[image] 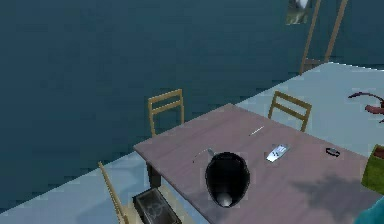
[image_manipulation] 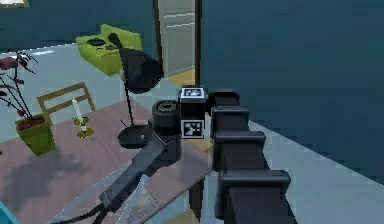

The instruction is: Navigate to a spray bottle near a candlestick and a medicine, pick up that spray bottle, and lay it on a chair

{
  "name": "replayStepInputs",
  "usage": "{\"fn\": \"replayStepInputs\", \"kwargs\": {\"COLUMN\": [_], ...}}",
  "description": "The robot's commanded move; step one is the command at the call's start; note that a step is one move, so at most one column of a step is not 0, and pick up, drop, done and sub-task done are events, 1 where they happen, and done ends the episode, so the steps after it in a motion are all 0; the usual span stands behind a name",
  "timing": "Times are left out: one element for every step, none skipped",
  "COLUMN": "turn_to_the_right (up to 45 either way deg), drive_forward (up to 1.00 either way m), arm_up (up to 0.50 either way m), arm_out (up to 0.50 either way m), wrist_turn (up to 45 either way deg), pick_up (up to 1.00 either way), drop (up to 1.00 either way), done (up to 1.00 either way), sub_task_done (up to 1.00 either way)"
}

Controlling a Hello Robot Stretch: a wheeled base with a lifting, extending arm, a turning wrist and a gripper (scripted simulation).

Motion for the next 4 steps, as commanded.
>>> {"fn": "replayStepInputs", "kwargs": {"turn_to_the_right": [0.0, 0.0, 0.0, 0.0], "drive_forward": [0.00, 0.00, 0.00, 0.00], "arm_up": [0.00, 0.00, 0.00, -0.40], "arm_out": [0.00, 0.00, 0.00, 0.00], "wrist_turn": [45.0, 45.0, 30.0, 0.0], "pick_up": [0.00, 0.00, 0.00, 0.00], "drop": [0.00, 0.00, 0.00, 0.00], "done": [0.00, 0.00, 0.00, 0.00], "sub_task_done": [0.00, 0.00, 0.00, 0.00]}}
